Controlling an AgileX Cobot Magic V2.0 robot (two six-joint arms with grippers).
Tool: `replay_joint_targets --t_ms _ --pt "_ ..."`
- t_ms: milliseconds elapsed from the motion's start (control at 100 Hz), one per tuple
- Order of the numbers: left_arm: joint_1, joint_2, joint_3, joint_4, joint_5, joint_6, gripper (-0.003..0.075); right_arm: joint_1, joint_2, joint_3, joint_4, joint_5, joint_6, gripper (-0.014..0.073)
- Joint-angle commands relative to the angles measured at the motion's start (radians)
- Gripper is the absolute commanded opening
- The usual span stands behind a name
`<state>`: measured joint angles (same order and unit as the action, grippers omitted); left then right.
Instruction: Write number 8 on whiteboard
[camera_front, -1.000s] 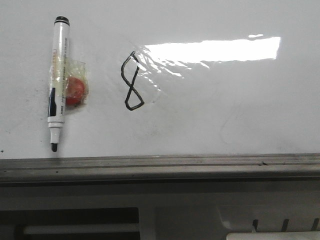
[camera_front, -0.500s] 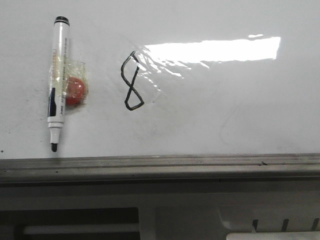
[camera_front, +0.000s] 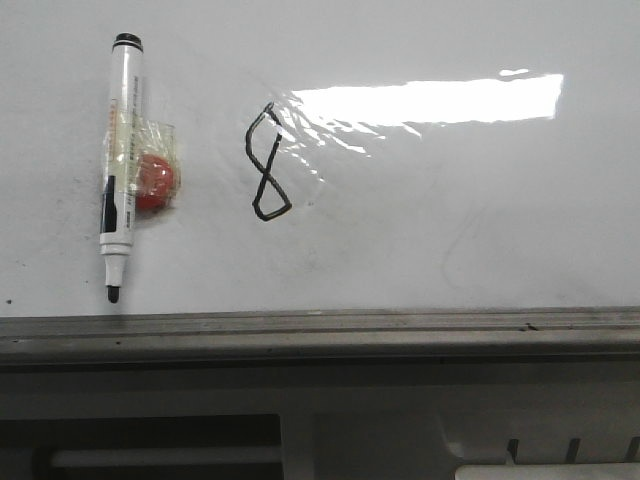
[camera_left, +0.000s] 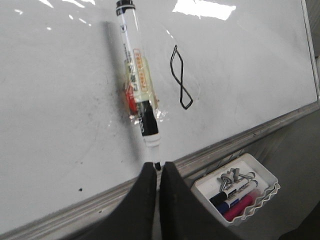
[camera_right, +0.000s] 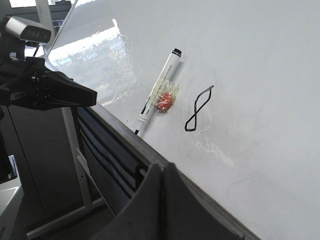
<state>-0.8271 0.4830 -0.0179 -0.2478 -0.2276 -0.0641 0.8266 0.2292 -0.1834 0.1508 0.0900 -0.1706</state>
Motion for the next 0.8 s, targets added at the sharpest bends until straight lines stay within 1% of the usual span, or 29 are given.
replay_joint_targets --t_ms 0,70,110,210,350,460,610,790 --pt "0.008 -0.05 0.017 0.016 -0.071 -0.004 -0.002 -0.009 0.005 -0.025 0.001 -0.077 -0.004 -0.0064" --pt "0.039 -0.106 0.054 0.063 -0.072 -0.004 -0.002 -0.009 0.005 -0.025 0.001 -0.077 -0.004 -0.0064" --pt "0.067 -0.133 0.048 0.085 0.005 -0.004 -0.002 -0.009 0.005 -0.025 0.001 -0.077 -0.004 -0.0064" --pt "0.151 -0.197 0.051 0.109 0.092 -0.004 -0.002 -0.009 0.005 -0.025 0.001 -0.077 -0.004 -0.0064" --pt "0.296 -0.288 0.051 0.131 0.215 -0.004 -0.002 -0.009 0.005 -0.025 0.001 -0.077 -0.004 -0.0064" --pt "0.426 -0.361 0.051 0.193 0.299 -0.004 -0.002 -0.009 0.005 -0.025 0.001 -0.077 -0.004 -0.0064" --pt "0.604 -0.443 0.051 0.206 0.354 -0.004 -0.002 -0.009 0.005 -0.025 0.001 -0.077 -0.004 -0.0064" --pt "0.765 -0.505 0.051 0.21 0.446 -0.02 -0.002 -0.009 0.005 -0.025 0.001 -0.077 -0.004 -0.0064"
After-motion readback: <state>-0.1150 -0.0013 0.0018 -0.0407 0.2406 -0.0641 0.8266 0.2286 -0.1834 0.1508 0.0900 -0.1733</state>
